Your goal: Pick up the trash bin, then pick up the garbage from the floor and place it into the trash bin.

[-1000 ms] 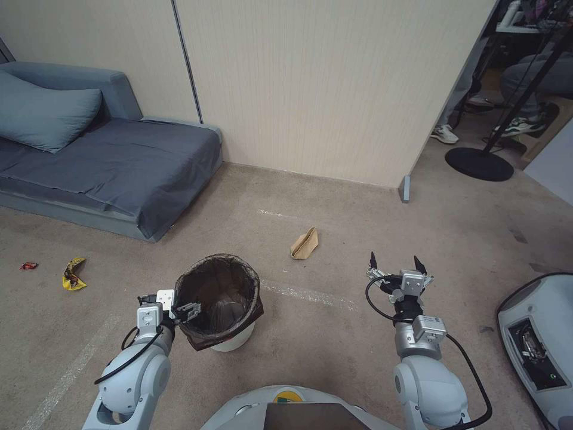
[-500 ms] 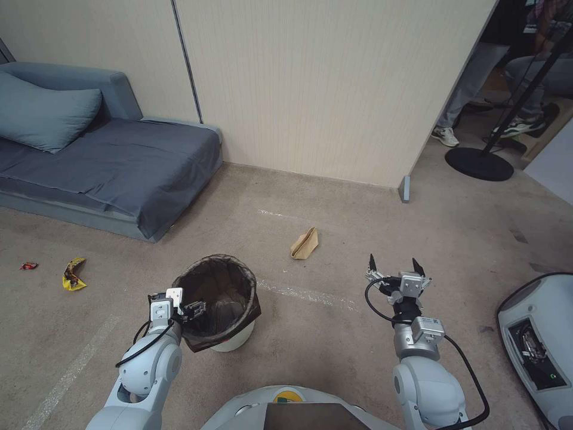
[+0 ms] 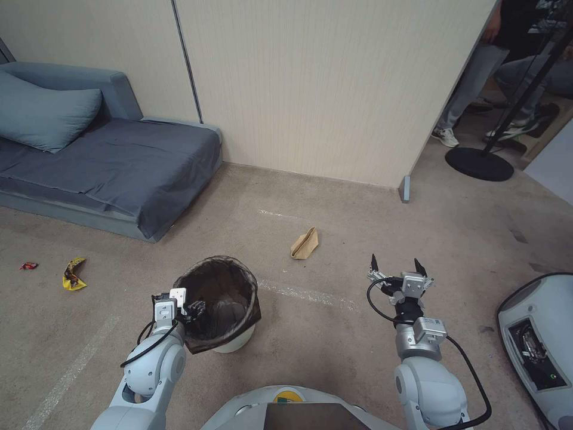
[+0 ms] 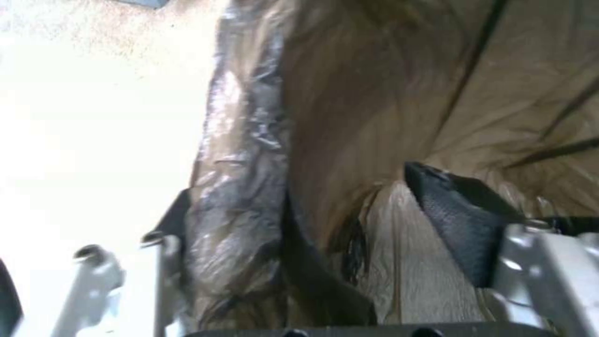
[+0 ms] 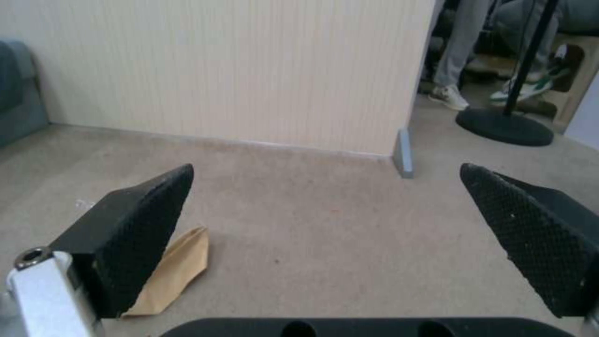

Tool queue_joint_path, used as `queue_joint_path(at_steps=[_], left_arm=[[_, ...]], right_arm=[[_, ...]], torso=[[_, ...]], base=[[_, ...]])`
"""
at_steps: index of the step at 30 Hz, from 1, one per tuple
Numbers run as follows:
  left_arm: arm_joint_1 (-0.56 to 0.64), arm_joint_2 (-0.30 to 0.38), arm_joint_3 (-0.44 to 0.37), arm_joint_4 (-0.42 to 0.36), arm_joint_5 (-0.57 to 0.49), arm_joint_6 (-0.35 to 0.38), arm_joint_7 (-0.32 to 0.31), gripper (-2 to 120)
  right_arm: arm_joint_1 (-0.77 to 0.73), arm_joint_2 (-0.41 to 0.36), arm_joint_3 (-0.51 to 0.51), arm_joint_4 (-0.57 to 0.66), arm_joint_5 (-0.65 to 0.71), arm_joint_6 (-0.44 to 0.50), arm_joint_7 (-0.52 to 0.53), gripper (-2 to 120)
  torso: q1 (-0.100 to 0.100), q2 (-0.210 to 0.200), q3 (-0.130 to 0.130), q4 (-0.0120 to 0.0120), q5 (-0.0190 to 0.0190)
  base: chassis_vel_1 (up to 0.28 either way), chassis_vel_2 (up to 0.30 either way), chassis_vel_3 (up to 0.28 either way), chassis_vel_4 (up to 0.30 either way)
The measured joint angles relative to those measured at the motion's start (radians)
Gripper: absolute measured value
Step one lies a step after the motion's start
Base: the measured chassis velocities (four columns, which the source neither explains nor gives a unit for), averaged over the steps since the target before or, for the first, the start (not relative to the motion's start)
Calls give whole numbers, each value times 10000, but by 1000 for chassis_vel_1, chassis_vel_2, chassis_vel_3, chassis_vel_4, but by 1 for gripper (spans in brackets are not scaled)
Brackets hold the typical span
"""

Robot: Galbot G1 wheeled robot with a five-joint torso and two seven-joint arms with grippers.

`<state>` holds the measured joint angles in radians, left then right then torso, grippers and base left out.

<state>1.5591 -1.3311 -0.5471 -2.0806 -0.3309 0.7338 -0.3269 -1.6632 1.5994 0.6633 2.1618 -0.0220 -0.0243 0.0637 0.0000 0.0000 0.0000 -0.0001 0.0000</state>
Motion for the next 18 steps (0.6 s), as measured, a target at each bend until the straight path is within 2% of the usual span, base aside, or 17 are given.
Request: queue_joint_path(at_steps=[2, 4, 7, 9, 10, 11, 14, 18], left_arm=[[54, 10, -14, -77, 14, 7, 0, 56], [95, 12, -33, -134, 46, 11, 5, 56], [219, 14, -97, -313, 218, 18, 12, 36], [246, 14, -106, -350, 273, 19, 13, 36], [292, 10, -117, -416, 368, 20, 20, 29], [292, 10, -117, -416, 368, 20, 20, 29], [353, -47, -119, -540, 512, 21, 64, 11], [394, -93, -123, -632, 560, 19, 85, 9]], right_arm=[[7, 21, -31, 1, -3, 3, -1, 100], [14, 41, -55, 2, -5, 16, -1, 100], [20, 75, -85, 12, -17, 29, -2, 100], [20, 78, -86, 15, -18, 29, -1, 100], [16, 80, -84, 29, -20, 31, 0, 100], [16, 80, -84, 29, -20, 31, 0, 100], [-1, 78, -35, 101, -18, 30, 11, 100], [-10, 54, 23, 163, -13, 26, 35, 100]], torso=[[0, 0, 0, 0, -1], [0, 0, 1, 1, -3], [0, 0, 1, 1, -4], [0, 0, 1, 1, -3], [0, 0, 0, 1, -2], [0, 0, 0, 1, -2], [0, 0, 0, 0, -3], [0, 0, 0, -3, -2]], base=[[0, 0, 0, 0], [0, 0, 0, 0], [0, 0, 0, 0], [0, 0, 0, 0], [0, 0, 0, 0], [0, 0, 0, 0], [0, 0, 0, 0], [0, 0, 0, 0]])
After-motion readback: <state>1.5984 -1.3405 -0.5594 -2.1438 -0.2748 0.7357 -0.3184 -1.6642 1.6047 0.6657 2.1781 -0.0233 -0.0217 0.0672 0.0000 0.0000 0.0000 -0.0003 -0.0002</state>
